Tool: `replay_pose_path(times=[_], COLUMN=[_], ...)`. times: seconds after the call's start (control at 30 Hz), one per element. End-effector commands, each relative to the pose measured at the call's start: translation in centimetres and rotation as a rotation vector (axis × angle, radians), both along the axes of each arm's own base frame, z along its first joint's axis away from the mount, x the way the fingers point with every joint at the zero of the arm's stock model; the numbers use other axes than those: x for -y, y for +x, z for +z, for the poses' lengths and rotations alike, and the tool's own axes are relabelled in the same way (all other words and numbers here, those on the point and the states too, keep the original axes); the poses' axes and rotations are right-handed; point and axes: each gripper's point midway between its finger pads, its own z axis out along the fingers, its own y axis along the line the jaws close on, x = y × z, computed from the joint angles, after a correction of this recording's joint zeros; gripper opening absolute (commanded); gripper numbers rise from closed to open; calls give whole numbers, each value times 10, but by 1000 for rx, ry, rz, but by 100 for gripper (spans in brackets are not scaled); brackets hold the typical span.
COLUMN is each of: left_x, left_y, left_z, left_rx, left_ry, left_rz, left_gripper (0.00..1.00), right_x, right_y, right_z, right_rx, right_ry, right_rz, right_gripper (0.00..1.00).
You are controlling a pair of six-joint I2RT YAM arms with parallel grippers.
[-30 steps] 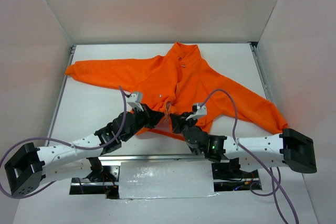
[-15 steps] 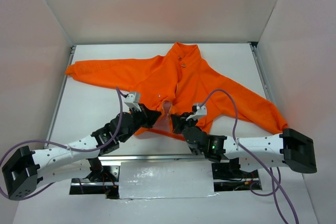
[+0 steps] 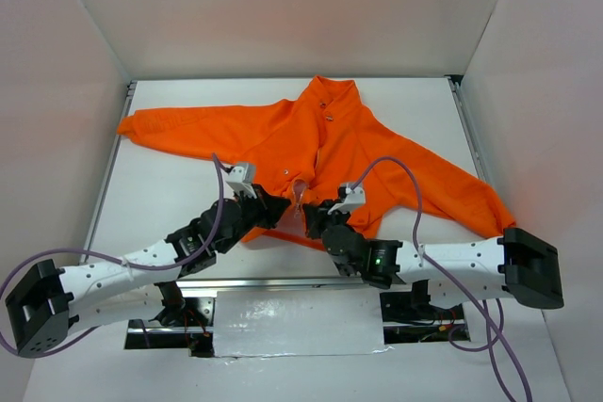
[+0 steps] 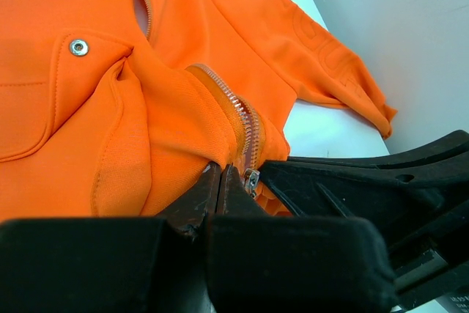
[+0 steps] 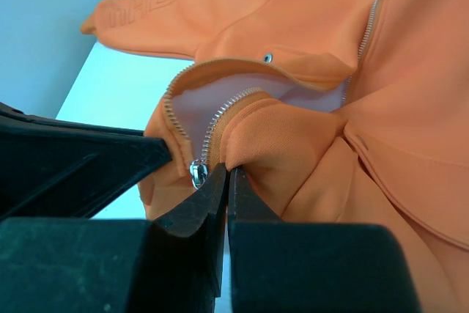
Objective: Zip up the jacket
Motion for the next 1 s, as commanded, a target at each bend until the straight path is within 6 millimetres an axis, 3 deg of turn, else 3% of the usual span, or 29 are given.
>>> replay_pose_path(times=[0.0,0.67,0.97], left_x=[11,4,5], left_y=[5,5,4], left_z=[36,39,33], left_rx=[76,89,77], left_ry=[-53,-48,-47], left_rz=[-19,2,-1], left_gripper=[0,0,0], right_x=[-6,-9,-6], right_y=[3,3,4], right_z=[18,5,12], right_rx=[14,-12,-1], right_ry=[36,10,30], right_rz=[-20,-19,-32], right_gripper=[0,0,0])
